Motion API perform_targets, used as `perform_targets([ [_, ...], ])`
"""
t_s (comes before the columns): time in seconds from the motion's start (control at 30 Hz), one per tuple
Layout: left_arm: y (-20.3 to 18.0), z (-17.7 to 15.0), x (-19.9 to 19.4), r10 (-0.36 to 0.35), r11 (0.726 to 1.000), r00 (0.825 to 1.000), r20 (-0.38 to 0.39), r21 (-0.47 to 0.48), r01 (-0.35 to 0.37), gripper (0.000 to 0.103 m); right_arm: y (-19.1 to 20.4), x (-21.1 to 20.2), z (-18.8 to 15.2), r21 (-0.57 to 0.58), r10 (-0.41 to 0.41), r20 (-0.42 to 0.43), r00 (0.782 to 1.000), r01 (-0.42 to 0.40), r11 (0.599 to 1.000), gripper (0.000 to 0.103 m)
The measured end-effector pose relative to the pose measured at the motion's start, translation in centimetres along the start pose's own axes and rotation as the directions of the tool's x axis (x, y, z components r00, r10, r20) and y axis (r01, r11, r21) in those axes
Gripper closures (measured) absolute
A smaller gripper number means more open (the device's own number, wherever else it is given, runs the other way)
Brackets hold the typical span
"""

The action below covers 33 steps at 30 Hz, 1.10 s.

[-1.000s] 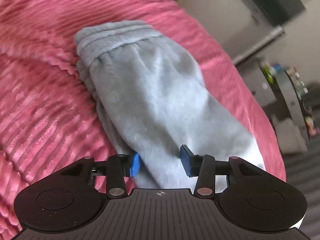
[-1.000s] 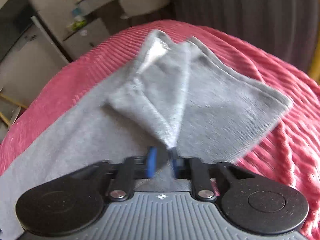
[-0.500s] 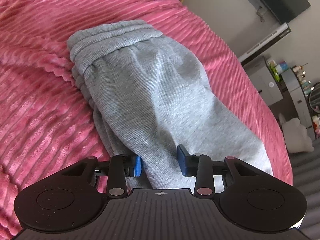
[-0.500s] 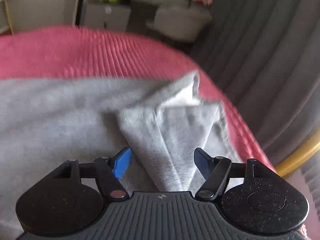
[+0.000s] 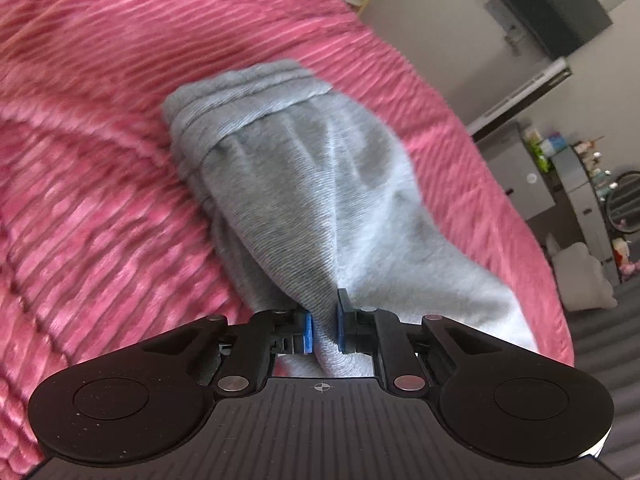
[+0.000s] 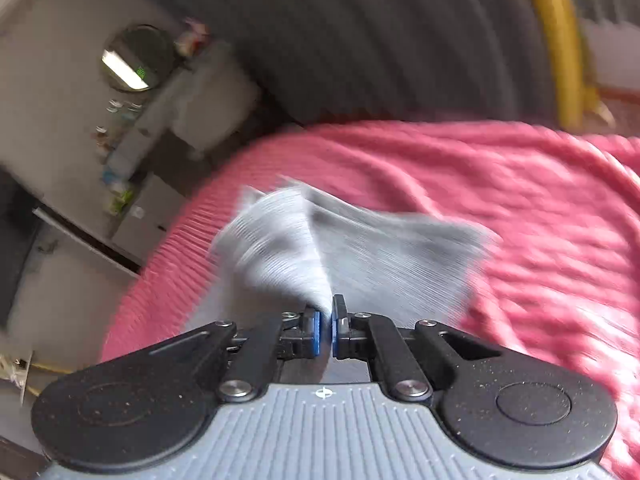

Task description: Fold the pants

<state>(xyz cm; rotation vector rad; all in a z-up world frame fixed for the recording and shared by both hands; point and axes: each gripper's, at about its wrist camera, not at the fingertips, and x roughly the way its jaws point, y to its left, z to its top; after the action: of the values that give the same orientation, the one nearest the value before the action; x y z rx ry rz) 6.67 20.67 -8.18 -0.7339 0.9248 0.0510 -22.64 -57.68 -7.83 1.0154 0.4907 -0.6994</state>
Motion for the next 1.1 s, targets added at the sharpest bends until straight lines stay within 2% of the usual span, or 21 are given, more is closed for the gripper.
perform_targets([
  [0.03, 0.2, -0.1, 0.2, 0.005, 1.0, 1.0, -0.009, -0.01, -0.005, 0.09, -0.6, 0.5, -0.6, -0.027, -0.072, -0.011, 0.997, 0.072, 0.997, 0.098],
  [0.07, 0.4, -0.1, 0.3, 0.008, 1.0, 1.0, -0.013, -0.011, -0.008, 0.089, -1.1, 1.0, -1.1, -0.037, -0.105, -0.026, 0.994, 0.104, 0.994, 0.098],
  [0.17, -0.1, 0.0, 0.1, 0.032, 1.0, 0.999, -0.008, -0.001, -0.032, 0.08, -1.8, 1.5, -1.4, 0.03, -0.082, -0.018, 0.996, 0.082, 0.996, 0.092],
  [0.27, -0.8, -0.2, -0.2, 0.049, 0.999, 0.999, 0.0, 0.017, -0.049, 0.069, -1.7, 1.3, -1.2, 0.049, -0.07, -0.018, 0.997, 0.071, 0.996, 0.066],
  [0.3, -0.8, -0.3, -0.2, 0.046, 0.999, 0.999, -0.001, 0.021, -0.046, 0.066, -1.3, 1.6, -0.6, 0.045, -0.054, -0.018, 0.998, 0.055, 0.997, 0.044],
  [0.33, -0.9, -0.4, -0.1, 0.048, 0.999, 0.999, -0.009, 0.025, -0.048, 0.066, -0.9, 1.6, -0.5, 0.032, -0.043, -0.012, 0.999, 0.044, 0.999, 0.031],
  [0.4, -0.9, -0.6, 0.3, 0.049, 0.999, 0.998, -0.025, 0.024, -0.049, 0.066, -0.4, 2.0, -0.4, 0.007, -0.039, -0.015, 0.999, 0.039, 0.999, 0.026],
  [0.47, -0.8, -0.9, 0.4, 0.031, 0.999, 0.999, -0.027, 0.009, -0.031, 0.069, -0.1, 2.7, -0.6, -0.012, -0.051, -0.05, 0.997, 0.05, 0.999, 0.035],
  [0.53, -0.9, -0.9, 0.5, 0.018, 1.0, 0.999, -0.039, 0.008, -0.018, 0.075, 0.1, 2.5, -0.9, -0.018, -0.053, -0.049, 0.997, 0.053, 0.998, 0.065],
  [0.57, -1.0, -0.9, 0.6, 0.021, 1.0, 0.999, -0.041, 0.016, -0.02, 0.078, 0.1, 2.6, -0.9, -0.021, -0.05, -0.042, 0.998, 0.049, 0.999, 0.069],
  [0.6, -1.2, -0.9, 0.7, 0.022, 1.0, 0.999, -0.043, 0.02, -0.021, 0.085, 0.0, 2.6, -0.9, -0.014, -0.04, -0.041, 0.998, 0.039, 0.999, 0.08],
  [0.63, -1.2, -0.9, 0.6, 0.022, 1.0, 0.999, -0.043, 0.016, -0.021, 0.088, -0.3, 2.9, -0.8, -0.005, -0.033, -0.045, 0.998, 0.033, 0.999, 0.095],
  [0.73, -1.3, -0.5, -0.6, -0.028, 1.0, 0.999, -0.019, 0.0, 0.028, 0.091, -0.7, 2.6, -0.4, 0.043, 0.004, -0.059, 0.998, -0.002, 0.999, 0.098],
  [0.8, -1.4, -0.4, -1.8, -0.066, 0.998, 0.998, 0.002, 0.0, 0.066, 0.091, -1.6, 1.3, 0.3, 0.136, 0.118, -0.018, 0.993, -0.115, 0.984, 0.098],
  [0.83, -1.4, -0.6, -2.2, -0.07, 0.998, 0.998, 0.009, 0.008, 0.07, 0.091, -2.0, 0.6, 0.5, 0.17, 0.148, -0.001, 0.989, -0.145, 0.975, 0.098],
  [0.9, -1.3, -1.1, -2.6, -0.051, 0.998, 0.999, 0.013, 0.045, 0.051, 0.091, -2.5, -0.1, 0.7, 0.15, 0.119, 0.021, 0.993, -0.121, 0.981, 0.098],
  [0.97, -1.1, -1.5, -2.0, -0.006, 0.996, 1.0, 0.0, 0.09, 0.006, 0.09, -2.9, 0.4, 0.6, 0.069, 0.009, 0.021, 1.0, -0.01, 0.998, 0.098],
  [1.0, -1.0, -1.6, -1.7, 0.032, 0.994, 0.999, -0.013, 0.102, -0.03, 0.088, -3.2, 1.2, 0.5, 0.032, -0.045, -0.008, 0.999, 0.046, 0.998, 0.097],
  [1.03, -0.9, -1.8, -1.4, 0.082, 0.991, 0.996, -0.022, 0.111, -0.079, 0.084, -3.6, 1.7, 0.4, 0.028, -0.078, -0.037, 0.996, 0.08, 0.996, 0.097],
  [1.07, -0.8, -1.9, -1.5, 0.123, 0.985, 0.992, -0.015, 0.12, -0.12, 0.079, -3.8, 1.5, 0.4, 0.039, -0.071, -0.037, 0.997, 0.072, 0.997, 0.096],
  [1.1, -0.8, -2.0, -1.9, 0.163, 0.979, 0.987, 0.004, 0.121, -0.162, 0.063, -3.7, 1.0, 0.5, 0.037, -0.072, -0.016, 0.997, 0.073, 0.997, 0.089],
])
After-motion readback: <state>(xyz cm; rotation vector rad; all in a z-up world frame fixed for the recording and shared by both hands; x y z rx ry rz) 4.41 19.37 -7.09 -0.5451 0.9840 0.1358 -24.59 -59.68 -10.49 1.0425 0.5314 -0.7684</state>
